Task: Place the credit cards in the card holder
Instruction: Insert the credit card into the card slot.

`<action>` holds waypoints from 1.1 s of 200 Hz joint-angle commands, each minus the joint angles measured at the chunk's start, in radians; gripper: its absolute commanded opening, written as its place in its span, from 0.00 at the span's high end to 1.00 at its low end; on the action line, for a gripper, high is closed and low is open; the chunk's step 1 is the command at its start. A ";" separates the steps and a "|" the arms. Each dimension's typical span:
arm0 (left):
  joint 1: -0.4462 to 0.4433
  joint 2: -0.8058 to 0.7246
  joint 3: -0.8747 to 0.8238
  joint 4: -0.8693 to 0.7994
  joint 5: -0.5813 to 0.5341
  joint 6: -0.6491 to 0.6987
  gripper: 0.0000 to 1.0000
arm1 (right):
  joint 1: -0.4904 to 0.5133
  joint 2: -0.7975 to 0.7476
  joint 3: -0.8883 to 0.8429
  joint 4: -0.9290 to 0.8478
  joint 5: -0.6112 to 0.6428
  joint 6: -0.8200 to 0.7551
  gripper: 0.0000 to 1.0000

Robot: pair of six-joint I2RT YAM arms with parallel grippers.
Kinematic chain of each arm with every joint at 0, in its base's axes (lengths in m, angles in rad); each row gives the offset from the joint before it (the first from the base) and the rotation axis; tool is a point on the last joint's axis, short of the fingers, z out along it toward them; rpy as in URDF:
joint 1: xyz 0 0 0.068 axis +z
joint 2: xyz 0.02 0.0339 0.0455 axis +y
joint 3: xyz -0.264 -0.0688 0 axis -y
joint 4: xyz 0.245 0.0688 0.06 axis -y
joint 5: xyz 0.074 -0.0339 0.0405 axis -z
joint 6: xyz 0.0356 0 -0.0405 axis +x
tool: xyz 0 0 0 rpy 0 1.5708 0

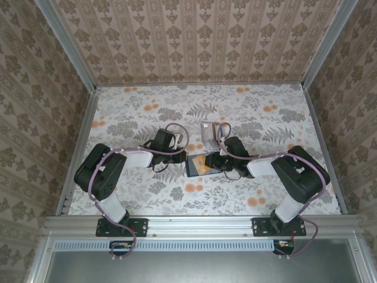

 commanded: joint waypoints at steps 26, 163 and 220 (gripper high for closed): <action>0.010 -0.030 -0.014 -0.033 0.022 -0.044 1.00 | 0.014 0.010 0.000 -0.074 0.017 -0.019 0.99; -0.011 0.092 -0.051 0.126 0.117 -0.205 1.00 | 0.117 0.043 -0.026 0.088 0.270 0.233 1.00; -0.012 0.059 -0.060 0.090 0.069 -0.210 1.00 | 0.182 0.076 0.022 0.057 0.286 0.233 0.90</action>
